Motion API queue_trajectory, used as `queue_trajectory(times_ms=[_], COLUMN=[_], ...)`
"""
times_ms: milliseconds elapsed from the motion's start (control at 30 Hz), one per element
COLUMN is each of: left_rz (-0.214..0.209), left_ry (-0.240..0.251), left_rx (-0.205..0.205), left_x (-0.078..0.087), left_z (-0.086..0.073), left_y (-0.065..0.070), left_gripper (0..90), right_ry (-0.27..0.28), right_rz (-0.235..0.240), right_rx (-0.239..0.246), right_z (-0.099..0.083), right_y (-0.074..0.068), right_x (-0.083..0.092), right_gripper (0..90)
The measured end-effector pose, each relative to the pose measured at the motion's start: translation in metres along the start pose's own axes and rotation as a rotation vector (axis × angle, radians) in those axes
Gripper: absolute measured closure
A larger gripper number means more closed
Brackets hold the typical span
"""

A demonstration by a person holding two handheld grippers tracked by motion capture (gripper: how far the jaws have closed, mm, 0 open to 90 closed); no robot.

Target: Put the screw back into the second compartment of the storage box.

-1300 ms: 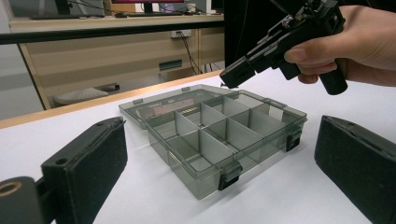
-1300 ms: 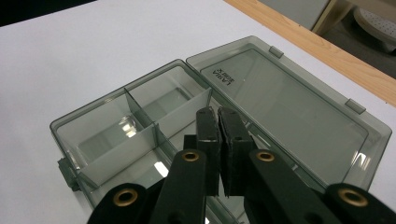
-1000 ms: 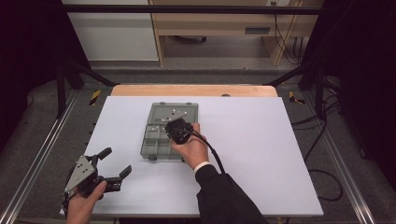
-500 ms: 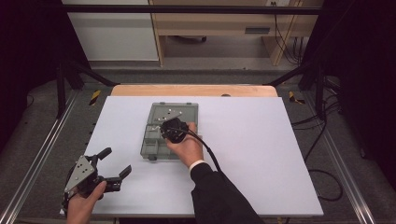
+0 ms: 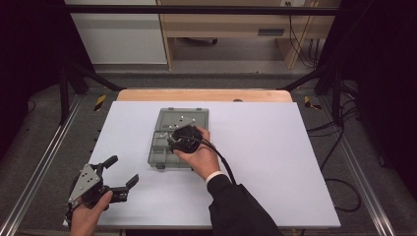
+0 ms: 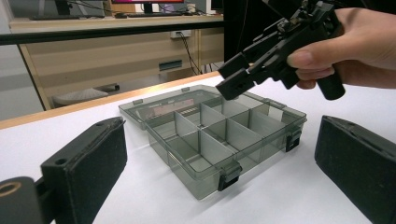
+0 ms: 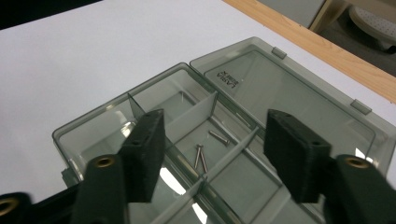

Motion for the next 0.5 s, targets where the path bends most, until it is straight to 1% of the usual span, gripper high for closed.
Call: queue_trajectory(times_ms=[100,133,167,233,367,500], left_rz=[0.0,0.0,0.0,-0.002,-0.003,-0.008], left_ry=[0.0,-0.001,-0.001,-0.001,-0.002,-0.006], left_rx=[0.002,0.002,0.001,0.001,0.002,0.0], left_x=[0.0,0.0,0.0,0.0,-0.001,-0.002], left_z=[0.0,0.0,0.0,0.0,-0.001,-0.001], left_y=[0.0,0.0,0.0,0.0,0.001,0.003], left_gripper=[2.1,2.1,2.0,1.9,1.8,1.7], right_ry=[-0.003,-0.014,-0.029,-0.017,0.001,0.0], right_rz=[0.005,0.007,0.011,0.018,0.026,0.018], right_rx=[-0.022,-0.035,-0.038,-0.036,-0.043,-0.025], right_z=[-0.003,-0.004,-0.005,-0.008,-0.01,-0.011], right_y=[0.001,0.002,0.003,0.003,0.004,0.006], right_x=[0.005,0.006,0.008,0.013,0.021,0.032], right_gripper=[28.9,25.9,23.5,19.4,13.7,11.5])
Point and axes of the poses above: each handheld gripper's, and its own axes: x roughly backward along the jaws, z roughly out of its top, y roughly to its right, the point moved 5 cm from there along -x, roughly forward along the jaws, and after that the axes turned 7 degrees about -x, right-handed, at the moved point
